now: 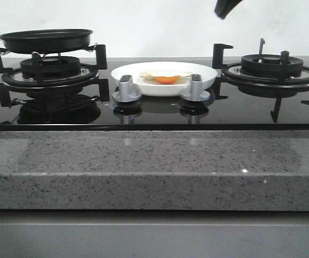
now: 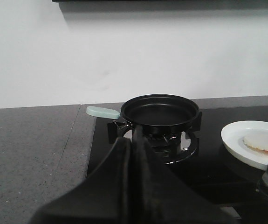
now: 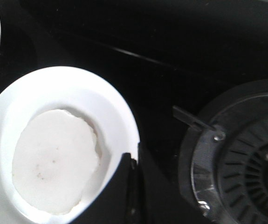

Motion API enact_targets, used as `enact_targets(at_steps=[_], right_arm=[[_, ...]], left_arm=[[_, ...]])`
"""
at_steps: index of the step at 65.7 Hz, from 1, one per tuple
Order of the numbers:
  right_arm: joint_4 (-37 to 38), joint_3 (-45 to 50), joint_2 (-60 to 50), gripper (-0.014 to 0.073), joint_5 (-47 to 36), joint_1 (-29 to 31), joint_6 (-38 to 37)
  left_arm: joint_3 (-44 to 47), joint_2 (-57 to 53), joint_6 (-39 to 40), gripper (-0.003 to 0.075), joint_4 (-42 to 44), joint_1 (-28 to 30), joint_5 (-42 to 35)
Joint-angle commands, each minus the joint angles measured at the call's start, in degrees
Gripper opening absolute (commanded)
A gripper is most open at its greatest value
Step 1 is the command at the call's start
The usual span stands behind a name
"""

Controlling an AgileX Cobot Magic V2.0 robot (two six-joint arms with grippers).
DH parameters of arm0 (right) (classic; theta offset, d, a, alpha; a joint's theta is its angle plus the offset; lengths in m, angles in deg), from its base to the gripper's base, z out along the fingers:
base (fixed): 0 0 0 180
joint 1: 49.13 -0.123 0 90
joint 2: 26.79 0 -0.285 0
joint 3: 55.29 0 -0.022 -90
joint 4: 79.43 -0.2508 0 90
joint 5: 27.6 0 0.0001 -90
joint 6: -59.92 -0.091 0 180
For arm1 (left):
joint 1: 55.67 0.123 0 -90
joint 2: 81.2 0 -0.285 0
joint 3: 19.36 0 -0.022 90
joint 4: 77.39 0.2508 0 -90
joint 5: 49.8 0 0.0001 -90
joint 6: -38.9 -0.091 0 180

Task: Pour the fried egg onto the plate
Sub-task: 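Open the right gripper and raise it away from the plate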

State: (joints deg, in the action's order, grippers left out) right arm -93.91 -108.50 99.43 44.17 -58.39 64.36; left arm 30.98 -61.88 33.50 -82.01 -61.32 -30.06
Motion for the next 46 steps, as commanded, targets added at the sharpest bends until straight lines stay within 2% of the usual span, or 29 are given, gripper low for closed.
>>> enact_targets(at_steps=[1, 9, 18, 34, 46], right_arm=[[2.2, -1.8, -5.8, -0.0058, 4.7, 0.2, -0.8], [6.6, -1.5, -9.4, -0.0057, 4.9, 0.2, -3.1], [12.2, 3.7, -16.1, -0.0057, 4.9, 0.2, -3.9], [19.8, 22.6, -30.1, -0.0057, 3.4, 0.2, -4.4], [21.3, 40.6, -43.3, -0.0057, -7.3, 0.2, -7.6]], left_arm=[[-1.5, 0.5, 0.5, -0.0019, -0.4, -0.5, -5.1], [-1.5, 0.5, 0.5, -0.0019, -0.4, -0.5, -5.1], [-1.5, 0.5, 0.5, -0.0019, -0.4, -0.5, -5.1], [-1.5, 0.5, 0.5, -0.0019, -0.4, -0.5, -5.1], [-1.5, 0.5, 0.5, -0.0019, -0.4, -0.5, -5.1]])
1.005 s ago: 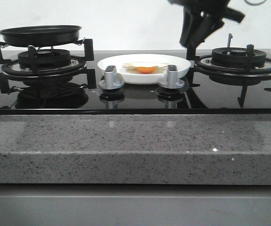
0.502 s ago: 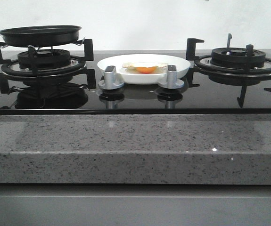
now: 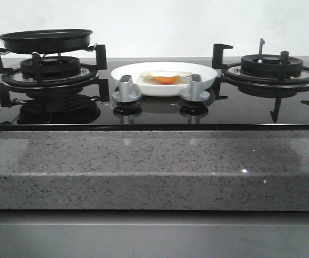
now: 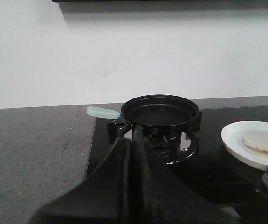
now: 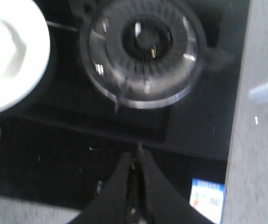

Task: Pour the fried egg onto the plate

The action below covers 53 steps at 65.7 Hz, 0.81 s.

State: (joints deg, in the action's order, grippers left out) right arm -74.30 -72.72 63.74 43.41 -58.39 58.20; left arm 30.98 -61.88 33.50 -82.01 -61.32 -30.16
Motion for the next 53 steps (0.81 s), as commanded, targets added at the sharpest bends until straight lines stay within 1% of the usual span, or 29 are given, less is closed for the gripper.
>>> enact_targets(at_steps=[1, 11, 19, 26, 40, 53], right_arm=[[1.6, 6.2, -9.3, -0.0057, -7.5, 0.2, -1.6], [1.6, 21.0, -21.1, -0.0057, -16.1, 0.2, -2.2], [1.6, 30.6, -29.5, -0.0057, -20.0, 0.2, -2.2], [1.6, 37.5, -35.1, -0.0057, -23.6, 0.2, -2.2], [1.6, 51.8, -49.9, -0.0057, -36.3, 0.2, -2.2], [1.6, 63.0, -62.5, -0.0057, -42.1, 0.2, -2.2]], left_arm=[[-1.5, 0.5, 0.5, -0.0019, -0.4, -0.5, -5.0], [-1.5, 0.5, 0.5, -0.0019, -0.4, -0.5, -5.0], [-1.5, 0.5, 0.5, -0.0019, -0.4, -0.5, -5.0], [-1.5, 0.5, 0.5, -0.0019, -0.4, -0.5, -5.0], [-1.5, 0.5, 0.5, -0.0019, -0.4, -0.5, -5.0], [-1.5, 0.5, 0.5, -0.0019, -0.4, -0.5, -5.0]])
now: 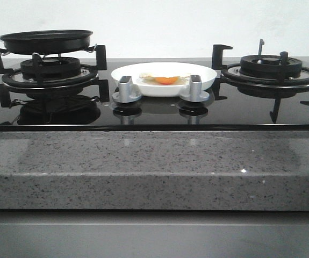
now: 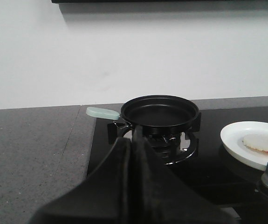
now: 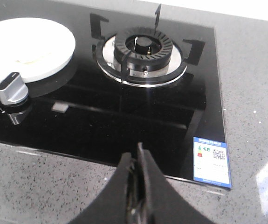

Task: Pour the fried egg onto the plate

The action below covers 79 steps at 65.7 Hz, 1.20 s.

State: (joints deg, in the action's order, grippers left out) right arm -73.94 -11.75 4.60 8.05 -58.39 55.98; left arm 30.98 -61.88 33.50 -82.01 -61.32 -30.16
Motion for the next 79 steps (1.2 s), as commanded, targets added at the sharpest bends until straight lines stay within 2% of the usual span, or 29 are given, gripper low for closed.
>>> enact_targets(at_steps=[1, 13, 71, 79], right_arm=[[1.3, 2.5, -4.0, -0.0057, -6.9, 0.2, 0.0], [1.3, 5.0, -9.0, -0.0057, -7.8, 0.2, 0.0], [1.2, 5.0, -8.9, -0.0057, -7.7, 0.2, 0.0], [1.2, 5.0, -8.9, -0.0057, -7.7, 0.2, 0.0]], left_arm=[[-1.5, 0.5, 0.5, -0.0019, -0.4, -0.5, -5.0], [-1.5, 0.5, 0.5, -0.0019, -0.4, -0.5, -4.7], [-1.4, 0.5, 0.5, -0.0019, 0.3, -0.5, -5.0], [1.7, -0.6, 0.5, -0.0019, 1.6, -0.5, -6.2]])
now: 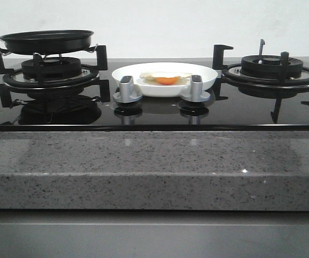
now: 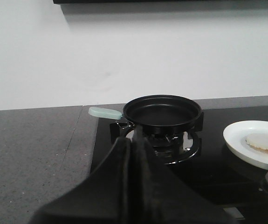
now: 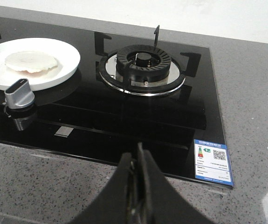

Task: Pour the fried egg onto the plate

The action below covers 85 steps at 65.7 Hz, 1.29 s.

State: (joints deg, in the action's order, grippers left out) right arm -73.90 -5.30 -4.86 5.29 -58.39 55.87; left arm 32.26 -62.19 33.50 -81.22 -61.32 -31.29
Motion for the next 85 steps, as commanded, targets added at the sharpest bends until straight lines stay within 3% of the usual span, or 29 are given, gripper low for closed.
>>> enact_targets(at_steps=[1, 19, 43, 53, 85], right_arm=[[1.2, -1.4, 0.5, -0.0057, -4.9, 0.2, 0.1], [1.2, -1.4, 0.5, -0.0057, -4.9, 0.2, 0.1], [1.2, -1.4, 0.5, -0.0057, -4.9, 0.2, 0.1], [1.2, -1.4, 0.5, -0.0057, -4.9, 0.2, 0.1], [1.2, -1.4, 0.5, -0.0057, -4.9, 0.2, 0.1]], left_arm=[[0.9, -0.9, 0.5, -0.0019, 0.8, -0.5, -5.1], [14.1, -12.8, 0.5, -0.0019, 0.3, -0.5, -4.9], [25.5, -12.7, 0.5, -0.0019, -1.3, 0.9, -15.0], [26.3, -12.7, 0.5, -0.0019, -2.6, 3.7, -15.1], [26.3, -12.7, 0.5, -0.002, -2.6, 3.8, -15.1]])
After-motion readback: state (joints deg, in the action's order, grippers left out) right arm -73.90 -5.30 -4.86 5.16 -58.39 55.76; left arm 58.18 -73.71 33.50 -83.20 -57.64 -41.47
